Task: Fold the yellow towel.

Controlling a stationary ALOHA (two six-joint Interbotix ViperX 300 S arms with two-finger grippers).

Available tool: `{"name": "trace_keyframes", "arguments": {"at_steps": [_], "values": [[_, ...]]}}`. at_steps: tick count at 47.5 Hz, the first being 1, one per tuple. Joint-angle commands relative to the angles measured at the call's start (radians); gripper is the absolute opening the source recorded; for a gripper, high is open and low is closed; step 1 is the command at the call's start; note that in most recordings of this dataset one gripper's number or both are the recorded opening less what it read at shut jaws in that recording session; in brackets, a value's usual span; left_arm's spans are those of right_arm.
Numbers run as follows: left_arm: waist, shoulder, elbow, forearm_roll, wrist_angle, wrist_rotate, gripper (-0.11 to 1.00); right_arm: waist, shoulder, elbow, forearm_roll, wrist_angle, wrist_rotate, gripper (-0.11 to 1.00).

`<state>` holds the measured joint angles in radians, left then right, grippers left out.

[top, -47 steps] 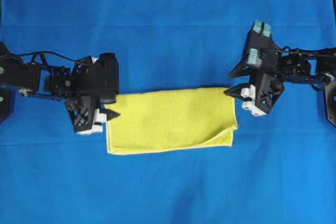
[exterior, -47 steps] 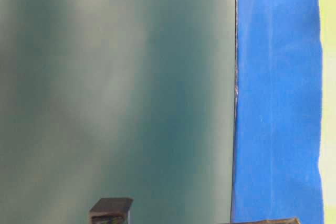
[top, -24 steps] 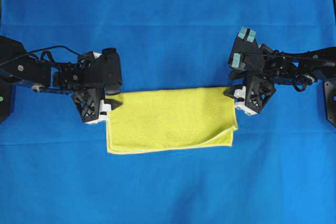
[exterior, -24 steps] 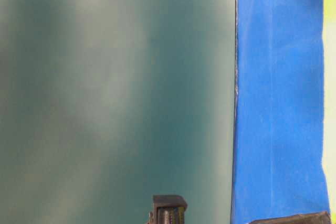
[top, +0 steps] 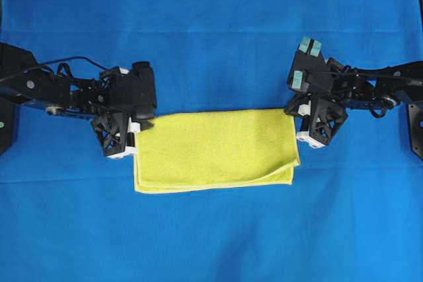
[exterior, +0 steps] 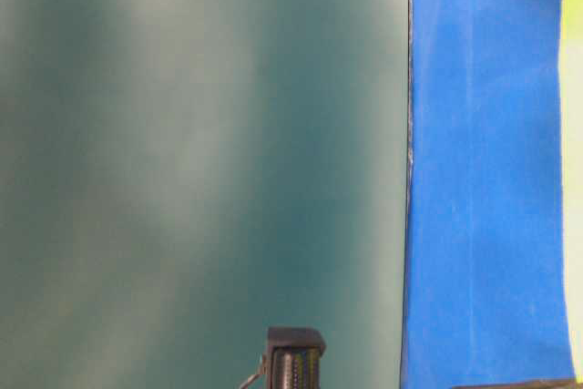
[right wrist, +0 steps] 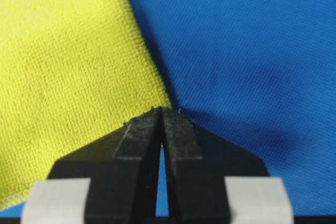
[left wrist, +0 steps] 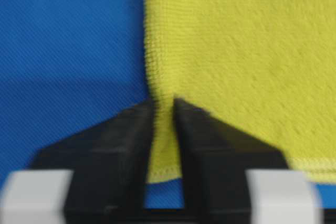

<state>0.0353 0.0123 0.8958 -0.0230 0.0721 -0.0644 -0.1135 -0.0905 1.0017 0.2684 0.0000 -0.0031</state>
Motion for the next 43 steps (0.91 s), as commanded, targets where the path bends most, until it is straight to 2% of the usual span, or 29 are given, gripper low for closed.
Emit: {"name": "trace_keyframes", "arguments": {"at_steps": [1,3,14,21,34,43], "values": [[-0.006,-0.028,-0.028,0.0,0.035,0.006,0.08,0.002,-0.008,-0.011,-0.002,0.003,-0.002,0.0],[-0.006,-0.032,-0.029,0.0,0.041,0.011,0.02,0.002,-0.009,-0.009,-0.002,0.003,-0.002,0.0],[-0.006,-0.083,-0.037,0.0,0.057,0.011,0.02,0.002,-0.044,-0.011,-0.002,0.011,0.0,0.0],[-0.006,-0.15,-0.066,0.0,0.104,0.009,0.02,-0.006,-0.133,-0.031,-0.006,0.089,-0.003,0.0],[-0.025,-0.275,-0.155,0.0,0.218,0.012,0.02,-0.014,-0.321,-0.086,-0.081,0.235,0.003,0.0],[-0.051,-0.327,-0.196,0.0,0.252,0.017,0.02,-0.014,-0.388,-0.13,-0.114,0.316,0.005,0.0]]}}
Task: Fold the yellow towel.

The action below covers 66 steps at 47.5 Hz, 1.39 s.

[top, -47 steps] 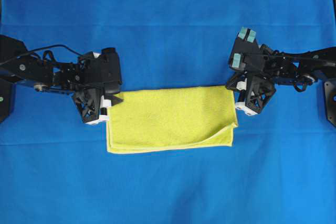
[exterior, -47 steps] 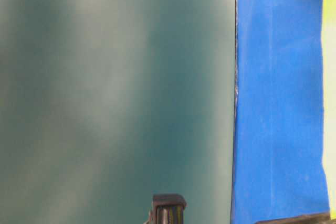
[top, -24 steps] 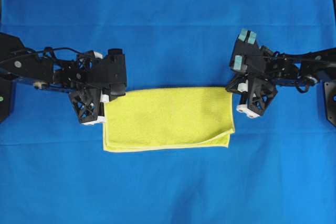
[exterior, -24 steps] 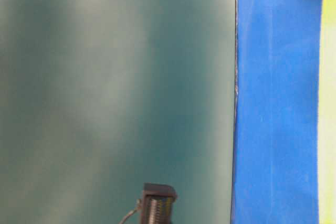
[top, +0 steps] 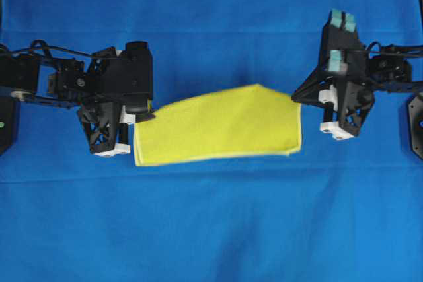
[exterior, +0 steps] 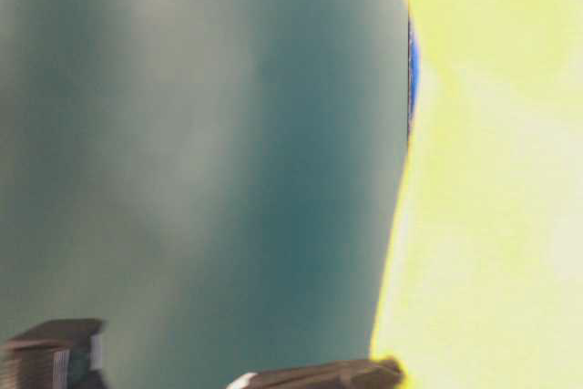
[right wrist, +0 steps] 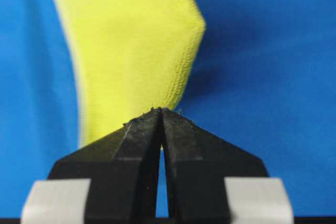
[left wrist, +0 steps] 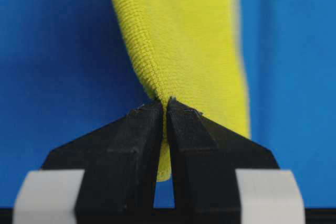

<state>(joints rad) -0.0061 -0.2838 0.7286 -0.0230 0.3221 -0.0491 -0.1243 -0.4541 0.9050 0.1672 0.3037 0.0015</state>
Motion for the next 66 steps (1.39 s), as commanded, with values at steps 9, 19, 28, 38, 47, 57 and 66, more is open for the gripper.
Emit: {"name": "trace_keyframes", "arguments": {"at_steps": [9,19,28,38,47,57,66], "values": [[-0.014,-0.043,-0.02,0.0,-0.006,-0.003,0.02,-0.018,-0.025,-0.031,-0.025,-0.009,0.006,0.0],[-0.058,-0.041,-0.018,0.0,-0.074,0.0,0.02,-0.092,-0.021,-0.026,-0.026,-0.018,0.006,0.0],[-0.141,0.002,-0.037,0.0,-0.224,0.017,0.02,-0.207,0.008,-0.043,-0.061,-0.063,0.006,0.0],[-0.187,0.097,-0.12,0.0,-0.328,0.106,0.02,-0.299,0.1,-0.12,-0.095,-0.14,0.0,0.0],[-0.207,0.192,-0.239,0.0,-0.359,0.187,0.02,-0.33,0.202,-0.216,-0.123,-0.15,-0.006,0.0],[-0.209,0.272,-0.339,0.0,-0.359,0.238,0.02,-0.333,0.279,-0.307,-0.164,-0.152,-0.006,0.0],[-0.206,0.31,-0.371,0.0,-0.354,0.247,0.02,-0.333,0.305,-0.341,-0.183,-0.152,-0.006,0.0]]}}
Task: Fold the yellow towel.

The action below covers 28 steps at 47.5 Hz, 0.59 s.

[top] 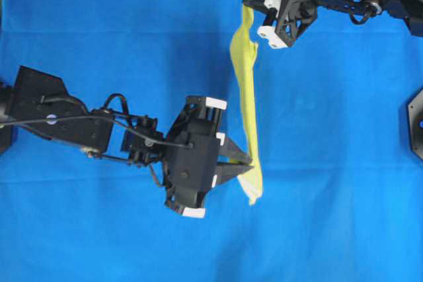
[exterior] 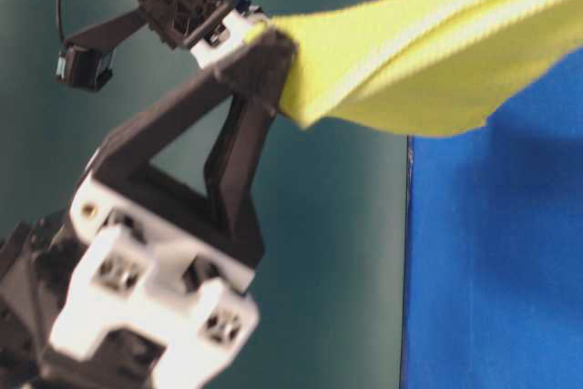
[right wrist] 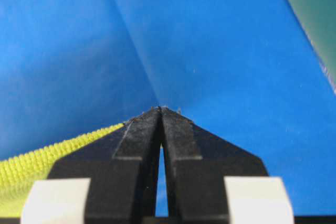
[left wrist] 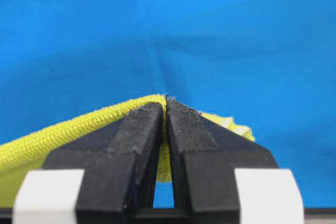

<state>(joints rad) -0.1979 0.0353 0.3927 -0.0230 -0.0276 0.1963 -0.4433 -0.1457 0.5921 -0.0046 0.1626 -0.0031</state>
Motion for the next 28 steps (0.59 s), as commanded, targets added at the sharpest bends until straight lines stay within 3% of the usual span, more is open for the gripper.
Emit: {"name": "trace_keyframes", "arguments": {"at_steps": [1,16,28], "values": [[-0.012,-0.009,-0.034,0.0,-0.006,0.002,0.02,-0.014,-0.003,-0.028,-0.012,-0.011,-0.002,0.0],[0.018,0.038,-0.067,0.0,-0.023,0.002,0.02,-0.032,-0.051,0.028,-0.012,-0.008,0.008,0.0],[0.041,0.184,-0.229,0.0,-0.051,0.037,0.02,-0.08,-0.206,0.173,-0.009,-0.005,0.017,0.0]]}}
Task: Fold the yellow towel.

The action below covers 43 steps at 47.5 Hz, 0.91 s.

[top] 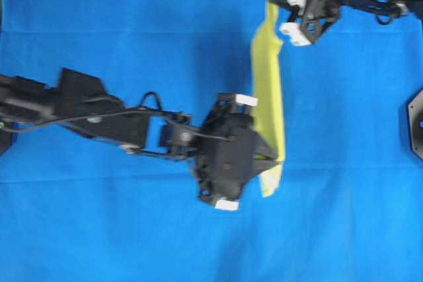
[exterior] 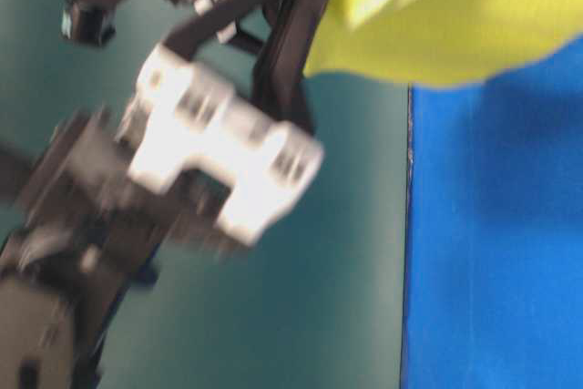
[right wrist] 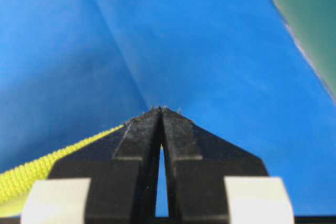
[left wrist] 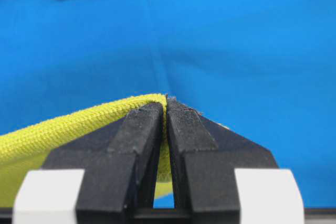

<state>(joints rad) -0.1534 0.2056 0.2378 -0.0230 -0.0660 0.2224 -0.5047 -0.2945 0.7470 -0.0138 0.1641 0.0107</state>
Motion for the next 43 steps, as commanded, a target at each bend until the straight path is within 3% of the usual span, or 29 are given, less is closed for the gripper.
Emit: {"name": "trace_keyframes", "arguments": {"at_steps": [1,8,15,26,43], "values": [[-0.003,0.026,-0.089,0.002,-0.011,0.012,0.02,-0.021,-0.071,0.029,0.0,-0.005,0.003,0.0],[-0.003,0.095,-0.166,0.0,-0.005,0.014,0.02,-0.031,-0.14,0.084,0.0,0.025,0.003,0.0],[0.003,0.101,-0.141,0.0,-0.006,-0.014,0.02,-0.029,-0.115,0.084,0.0,0.037,0.003,0.0],[0.0,0.037,0.023,-0.003,-0.06,-0.1,0.02,-0.014,0.054,-0.006,-0.003,-0.028,-0.003,0.0],[-0.015,-0.071,0.321,-0.003,-0.178,-0.295,0.02,0.067,0.342,-0.249,-0.003,-0.061,-0.012,0.0]]}}
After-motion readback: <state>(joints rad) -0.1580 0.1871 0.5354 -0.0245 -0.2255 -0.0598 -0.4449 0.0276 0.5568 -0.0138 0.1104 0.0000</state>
